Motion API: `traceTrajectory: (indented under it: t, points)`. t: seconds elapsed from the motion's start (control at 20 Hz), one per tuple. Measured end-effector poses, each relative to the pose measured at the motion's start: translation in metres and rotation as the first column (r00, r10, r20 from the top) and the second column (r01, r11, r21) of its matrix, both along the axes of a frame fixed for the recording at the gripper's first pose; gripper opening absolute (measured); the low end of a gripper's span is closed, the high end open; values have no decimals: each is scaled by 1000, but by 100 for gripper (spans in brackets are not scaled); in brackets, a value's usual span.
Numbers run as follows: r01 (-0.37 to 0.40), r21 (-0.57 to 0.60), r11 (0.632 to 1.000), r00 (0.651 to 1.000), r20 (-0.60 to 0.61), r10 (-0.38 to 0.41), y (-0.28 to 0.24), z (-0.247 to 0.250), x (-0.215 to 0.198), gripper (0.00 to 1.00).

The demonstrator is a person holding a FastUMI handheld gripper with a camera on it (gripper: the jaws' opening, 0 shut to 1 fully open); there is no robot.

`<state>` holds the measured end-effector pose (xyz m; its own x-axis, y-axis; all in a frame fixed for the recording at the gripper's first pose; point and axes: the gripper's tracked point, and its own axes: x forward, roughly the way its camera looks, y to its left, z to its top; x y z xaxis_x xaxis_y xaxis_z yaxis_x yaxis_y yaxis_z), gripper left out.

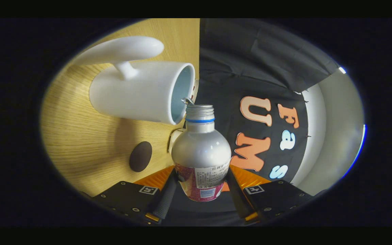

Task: Take the bottle from table, then pour the juice into the cup, finally place the bottle on the coaster

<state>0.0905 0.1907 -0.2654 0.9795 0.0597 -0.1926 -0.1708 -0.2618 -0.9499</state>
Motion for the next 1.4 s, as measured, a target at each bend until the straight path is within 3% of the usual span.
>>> traceTrajectory:
  t: [1.4]
  points:
    - [-43, -79, 996, 998, 47, 47, 10, 15, 9, 77]
